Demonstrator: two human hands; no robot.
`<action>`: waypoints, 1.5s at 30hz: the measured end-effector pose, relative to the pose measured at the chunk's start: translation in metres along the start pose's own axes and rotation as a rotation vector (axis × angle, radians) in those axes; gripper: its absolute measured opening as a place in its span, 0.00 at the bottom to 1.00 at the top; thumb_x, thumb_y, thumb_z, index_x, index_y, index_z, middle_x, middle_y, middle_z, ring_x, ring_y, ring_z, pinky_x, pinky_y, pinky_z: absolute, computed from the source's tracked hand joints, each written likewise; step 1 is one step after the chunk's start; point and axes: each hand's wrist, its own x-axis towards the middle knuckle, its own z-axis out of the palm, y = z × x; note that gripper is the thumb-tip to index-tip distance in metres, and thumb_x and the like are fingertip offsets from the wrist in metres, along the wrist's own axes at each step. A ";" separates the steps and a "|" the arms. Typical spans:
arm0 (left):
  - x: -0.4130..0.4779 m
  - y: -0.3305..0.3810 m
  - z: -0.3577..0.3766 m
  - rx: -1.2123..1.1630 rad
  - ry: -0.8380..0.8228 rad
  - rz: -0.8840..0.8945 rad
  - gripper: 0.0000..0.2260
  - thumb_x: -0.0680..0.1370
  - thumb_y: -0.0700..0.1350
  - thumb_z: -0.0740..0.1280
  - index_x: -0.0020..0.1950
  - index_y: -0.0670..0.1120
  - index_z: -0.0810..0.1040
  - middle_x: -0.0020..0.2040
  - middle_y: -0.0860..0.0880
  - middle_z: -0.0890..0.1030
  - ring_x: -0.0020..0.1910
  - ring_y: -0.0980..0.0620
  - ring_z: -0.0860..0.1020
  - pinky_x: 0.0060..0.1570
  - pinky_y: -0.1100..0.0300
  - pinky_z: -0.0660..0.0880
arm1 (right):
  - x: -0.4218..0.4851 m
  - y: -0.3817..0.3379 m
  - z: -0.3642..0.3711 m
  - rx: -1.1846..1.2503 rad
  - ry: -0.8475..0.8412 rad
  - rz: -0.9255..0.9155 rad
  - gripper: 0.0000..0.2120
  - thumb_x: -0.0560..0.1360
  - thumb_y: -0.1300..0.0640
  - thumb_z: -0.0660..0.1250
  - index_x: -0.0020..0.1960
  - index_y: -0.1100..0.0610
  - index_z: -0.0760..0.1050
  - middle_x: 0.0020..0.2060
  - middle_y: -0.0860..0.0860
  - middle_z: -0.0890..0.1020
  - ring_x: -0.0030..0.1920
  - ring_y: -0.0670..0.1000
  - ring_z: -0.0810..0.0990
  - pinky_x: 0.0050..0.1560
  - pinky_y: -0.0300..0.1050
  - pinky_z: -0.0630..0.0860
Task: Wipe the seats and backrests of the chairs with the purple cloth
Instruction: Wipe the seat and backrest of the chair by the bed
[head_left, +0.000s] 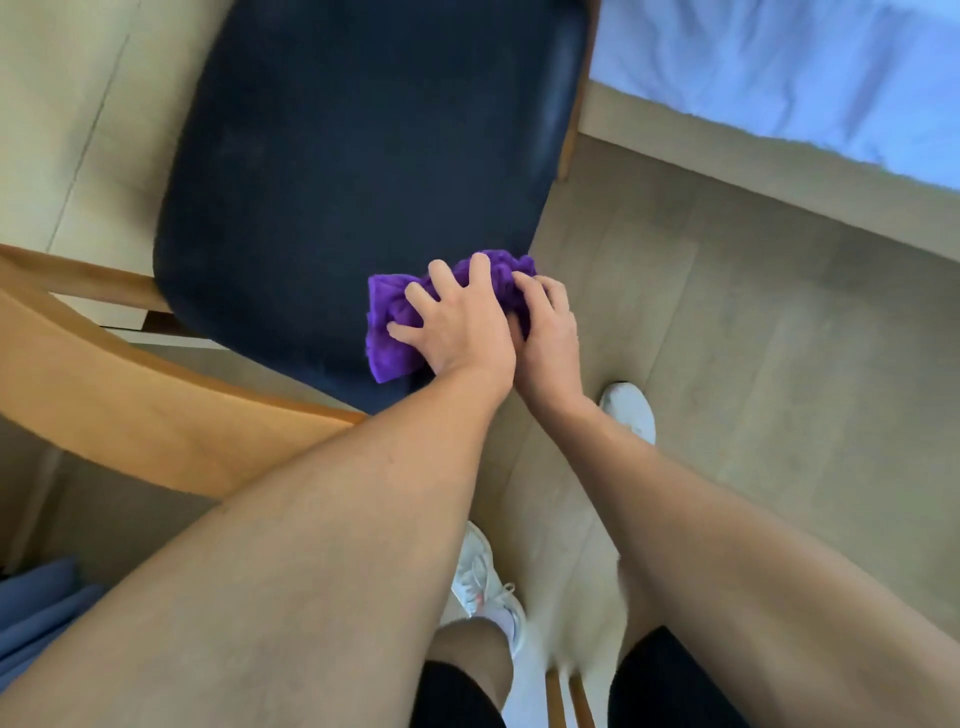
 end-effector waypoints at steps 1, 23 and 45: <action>0.002 0.001 -0.005 -0.013 -0.015 0.001 0.12 0.81 0.43 0.61 0.64 0.54 0.68 0.66 0.44 0.66 0.66 0.37 0.63 0.59 0.32 0.64 | 0.001 -0.002 -0.005 -0.011 -0.012 -0.010 0.17 0.77 0.67 0.63 0.65 0.61 0.76 0.62 0.57 0.75 0.56 0.57 0.77 0.60 0.58 0.72; 0.214 0.076 -0.059 -0.028 0.219 0.453 0.21 0.80 0.63 0.58 0.73 0.60 0.69 0.74 0.50 0.64 0.72 0.44 0.61 0.69 0.39 0.61 | 0.250 -0.010 -0.060 -0.056 0.022 -0.073 0.22 0.82 0.50 0.61 0.74 0.52 0.67 0.74 0.52 0.62 0.70 0.59 0.62 0.73 0.51 0.61; 0.205 0.092 -0.042 -0.031 0.225 0.510 0.16 0.82 0.51 0.58 0.70 0.60 0.69 0.68 0.52 0.68 0.67 0.46 0.66 0.64 0.45 0.65 | 0.234 -0.011 -0.039 0.181 0.170 0.042 0.17 0.80 0.57 0.64 0.68 0.55 0.73 0.66 0.53 0.72 0.61 0.53 0.74 0.68 0.51 0.69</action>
